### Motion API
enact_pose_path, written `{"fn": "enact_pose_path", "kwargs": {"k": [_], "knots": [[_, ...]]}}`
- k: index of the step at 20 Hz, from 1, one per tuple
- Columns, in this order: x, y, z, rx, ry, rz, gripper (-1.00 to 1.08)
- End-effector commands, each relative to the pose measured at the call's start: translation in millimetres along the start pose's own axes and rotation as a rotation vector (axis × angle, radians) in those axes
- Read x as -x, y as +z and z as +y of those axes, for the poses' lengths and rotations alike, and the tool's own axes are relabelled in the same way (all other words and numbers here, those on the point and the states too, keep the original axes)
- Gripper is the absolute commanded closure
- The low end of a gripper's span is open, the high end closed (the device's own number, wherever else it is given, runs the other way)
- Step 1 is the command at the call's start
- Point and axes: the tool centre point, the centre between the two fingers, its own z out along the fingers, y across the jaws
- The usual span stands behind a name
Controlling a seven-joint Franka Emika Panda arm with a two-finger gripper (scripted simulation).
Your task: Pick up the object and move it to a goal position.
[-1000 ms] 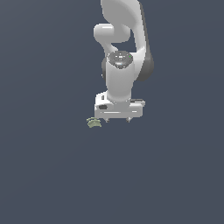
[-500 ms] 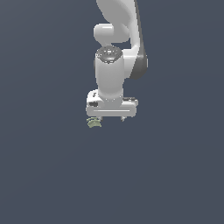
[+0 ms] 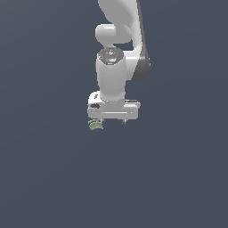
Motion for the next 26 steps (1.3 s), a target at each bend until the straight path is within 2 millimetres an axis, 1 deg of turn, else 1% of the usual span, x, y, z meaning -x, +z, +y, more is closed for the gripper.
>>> {"fn": "enact_pose_path", "kwargs": {"k": [1, 6, 11, 26], "knots": [[1, 2, 2, 0.000, 0.024, -0.001, -0.92], [5, 8, 8, 0.000, 0.102, -0.005, -0.92], [11, 16, 17, 0.000, 0.220, -0.010, -0.92], [38, 48, 56, 0.013, 0.702, -0.026, -0.92]]}}
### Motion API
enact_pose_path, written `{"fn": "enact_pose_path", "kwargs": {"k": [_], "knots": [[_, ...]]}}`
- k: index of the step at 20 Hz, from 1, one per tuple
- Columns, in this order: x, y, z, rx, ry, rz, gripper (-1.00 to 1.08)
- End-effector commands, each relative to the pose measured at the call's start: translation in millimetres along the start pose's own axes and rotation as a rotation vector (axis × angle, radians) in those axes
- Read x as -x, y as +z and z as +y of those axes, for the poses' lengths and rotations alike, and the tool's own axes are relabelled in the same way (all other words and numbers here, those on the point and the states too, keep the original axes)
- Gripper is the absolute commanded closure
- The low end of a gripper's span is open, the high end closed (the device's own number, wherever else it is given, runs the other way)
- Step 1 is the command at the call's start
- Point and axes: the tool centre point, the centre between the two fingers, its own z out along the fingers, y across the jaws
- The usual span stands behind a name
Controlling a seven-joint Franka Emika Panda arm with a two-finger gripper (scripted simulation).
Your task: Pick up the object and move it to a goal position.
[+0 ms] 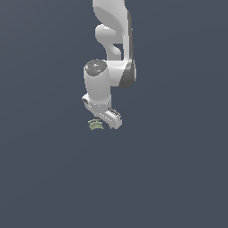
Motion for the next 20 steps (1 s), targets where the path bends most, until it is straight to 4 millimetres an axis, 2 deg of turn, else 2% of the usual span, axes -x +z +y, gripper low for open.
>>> {"fn": "enact_pose_path", "kwargs": {"k": [1, 13, 20], "knots": [[0, 5, 8, 0.003, 0.084, -0.001, -0.92], [0, 28, 48, 0.018, 0.478, -0.001, -0.92], [1, 37, 67, 0.025, 0.649, 0.003, -0.92]]}}
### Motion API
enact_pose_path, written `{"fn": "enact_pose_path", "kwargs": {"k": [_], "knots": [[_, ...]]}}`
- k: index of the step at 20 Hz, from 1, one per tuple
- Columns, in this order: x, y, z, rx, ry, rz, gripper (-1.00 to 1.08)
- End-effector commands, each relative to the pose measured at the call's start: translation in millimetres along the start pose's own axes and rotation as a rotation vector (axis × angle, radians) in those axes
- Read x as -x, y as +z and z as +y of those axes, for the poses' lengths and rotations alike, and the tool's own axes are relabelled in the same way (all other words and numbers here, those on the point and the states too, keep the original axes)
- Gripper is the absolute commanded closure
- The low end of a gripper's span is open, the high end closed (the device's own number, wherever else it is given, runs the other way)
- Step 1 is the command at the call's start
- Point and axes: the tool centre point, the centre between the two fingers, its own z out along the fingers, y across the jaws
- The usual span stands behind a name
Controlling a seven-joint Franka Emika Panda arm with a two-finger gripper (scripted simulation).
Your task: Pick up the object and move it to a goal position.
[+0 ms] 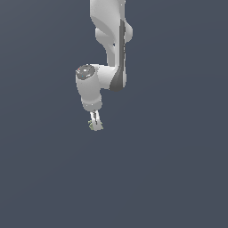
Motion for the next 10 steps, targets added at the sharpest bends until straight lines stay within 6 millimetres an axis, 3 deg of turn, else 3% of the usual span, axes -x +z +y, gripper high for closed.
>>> {"fn": "enact_pose_path", "kwargs": {"k": [1, 10], "knots": [[-2.8, 2.6, 4.4, 0.002, 0.052, 0.002, -0.92], [-7.5, 6.8, 12.0, 0.004, 0.136, 0.004, -0.92]]}}
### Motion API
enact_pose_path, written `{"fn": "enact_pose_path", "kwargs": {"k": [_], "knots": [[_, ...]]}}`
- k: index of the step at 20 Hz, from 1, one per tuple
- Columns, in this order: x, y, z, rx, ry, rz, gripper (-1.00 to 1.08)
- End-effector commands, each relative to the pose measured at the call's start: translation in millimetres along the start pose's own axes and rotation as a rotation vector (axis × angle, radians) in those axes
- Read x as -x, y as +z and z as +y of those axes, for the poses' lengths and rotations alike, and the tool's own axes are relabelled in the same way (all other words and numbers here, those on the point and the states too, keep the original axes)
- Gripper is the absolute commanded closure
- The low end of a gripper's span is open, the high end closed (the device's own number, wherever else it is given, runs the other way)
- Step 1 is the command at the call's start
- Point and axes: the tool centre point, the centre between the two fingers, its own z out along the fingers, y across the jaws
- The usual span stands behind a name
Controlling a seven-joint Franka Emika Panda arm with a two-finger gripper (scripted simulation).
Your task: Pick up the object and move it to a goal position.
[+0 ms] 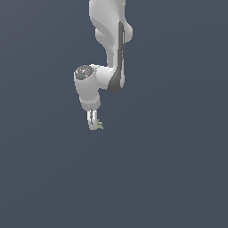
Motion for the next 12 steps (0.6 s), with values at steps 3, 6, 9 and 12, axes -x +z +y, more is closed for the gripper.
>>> {"fn": "enact_pose_path", "kwargs": {"k": [3, 6, 9, 12], "knots": [[0, 0, 0, 0.000, 0.004, 0.000, -0.92], [0, 5, 1, 0.000, 0.004, 0.000, -0.92], [0, 16, 1, 0.000, 0.006, 0.000, -0.92], [0, 32, 2, 0.000, 0.008, 0.000, -0.92]]}}
